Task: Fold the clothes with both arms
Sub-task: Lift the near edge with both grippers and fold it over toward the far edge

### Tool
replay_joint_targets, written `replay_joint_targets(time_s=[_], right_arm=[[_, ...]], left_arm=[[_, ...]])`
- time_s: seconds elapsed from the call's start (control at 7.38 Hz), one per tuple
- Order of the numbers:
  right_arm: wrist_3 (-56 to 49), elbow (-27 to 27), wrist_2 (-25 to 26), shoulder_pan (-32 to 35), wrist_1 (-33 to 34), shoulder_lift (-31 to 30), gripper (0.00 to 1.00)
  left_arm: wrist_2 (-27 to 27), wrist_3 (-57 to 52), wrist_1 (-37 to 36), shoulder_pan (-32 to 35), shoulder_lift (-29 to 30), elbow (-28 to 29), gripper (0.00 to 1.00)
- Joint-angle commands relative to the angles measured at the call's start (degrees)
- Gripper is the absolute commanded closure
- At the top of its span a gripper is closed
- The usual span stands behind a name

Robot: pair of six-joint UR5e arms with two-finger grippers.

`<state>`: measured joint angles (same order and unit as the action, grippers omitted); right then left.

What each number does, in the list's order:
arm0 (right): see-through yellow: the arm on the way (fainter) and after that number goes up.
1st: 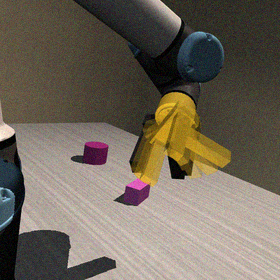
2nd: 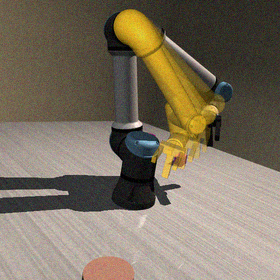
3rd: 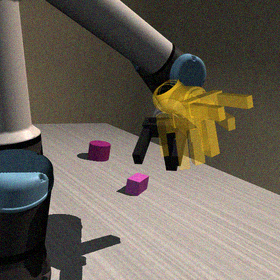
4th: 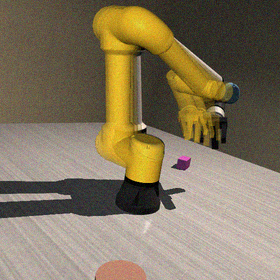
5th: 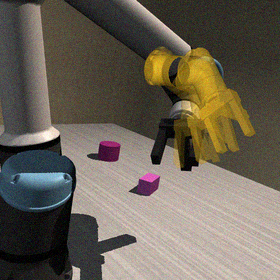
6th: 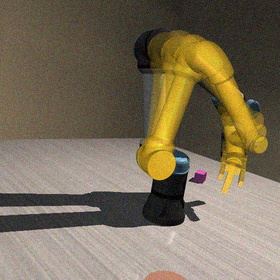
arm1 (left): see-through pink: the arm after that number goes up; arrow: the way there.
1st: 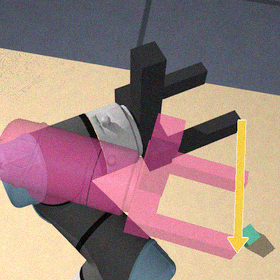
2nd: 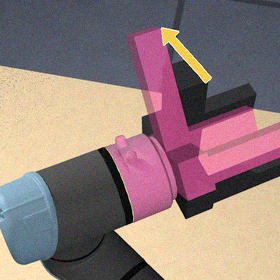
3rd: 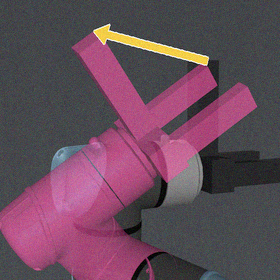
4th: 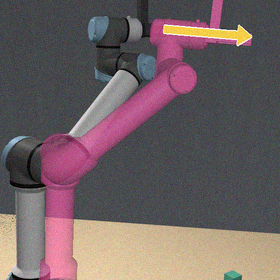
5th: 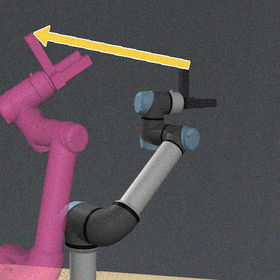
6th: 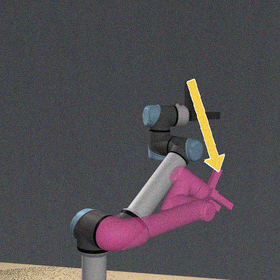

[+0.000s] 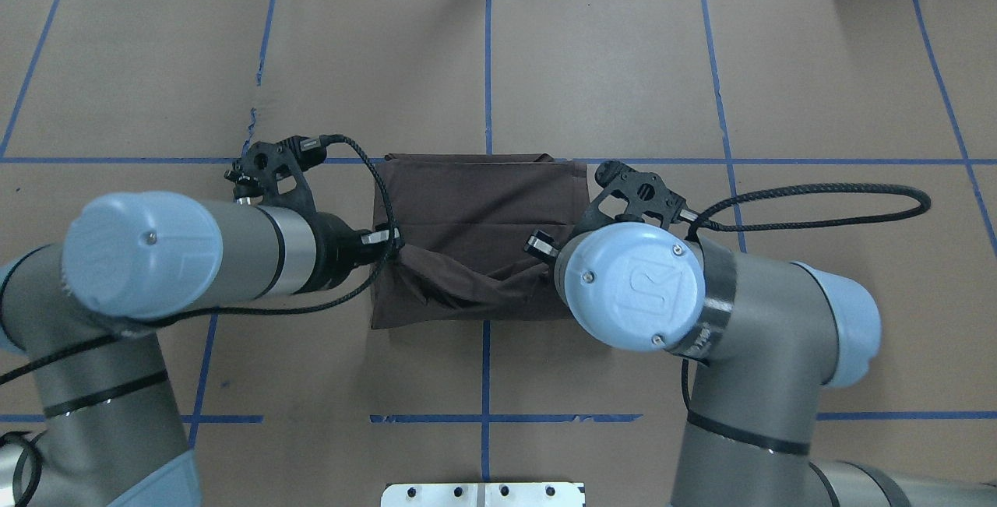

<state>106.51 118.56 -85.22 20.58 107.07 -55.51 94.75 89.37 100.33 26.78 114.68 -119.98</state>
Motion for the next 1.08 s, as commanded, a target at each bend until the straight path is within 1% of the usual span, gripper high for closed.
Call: replay_joint_targets(time_s=[0.0,0.14,0.27,0.41,0.54,0.81,0.95], right_arm=[[-2.61,-9.8,-0.82,3.75,-8.77,1.8,1.0],[-3.24,-14.28,-0.82,4.72,-10.11,3.64,1.0],[-3.68,-18.24,-0.82,5.42,-12.13,4.79,1.0],[-3.68,-21.93,-0.82,5.69,-15.8,5.15,1.0],[-3.68,-25.36,-0.73,5.78,-19.23,5.24,1.0],[-4.12,-26.98,-0.73,5.78,-20.15,5.42,1.0],[-5.51,-26.98,-0.82,5.78,-20.15,5.42,1.0]], left_arm=[[0.34,-3.06,0.65,4.93,3.51,7.35,1.0],[0.26,-4.37,3.61,5.9,5.27,12.44,1.0],[0.26,-4.73,9.04,7.13,5.73,17.8,1.0],[0.17,-4.82,13.36,7.49,6.86,23.42,1.0],[-0.01,-4.82,16.36,7.49,7.74,27.65,1.0],[-0.09,-4.73,18.93,7.32,8.01,32.42,1.0],[-0.1,-4.82,20.07,7.23,7.84,33.05,1.0]])
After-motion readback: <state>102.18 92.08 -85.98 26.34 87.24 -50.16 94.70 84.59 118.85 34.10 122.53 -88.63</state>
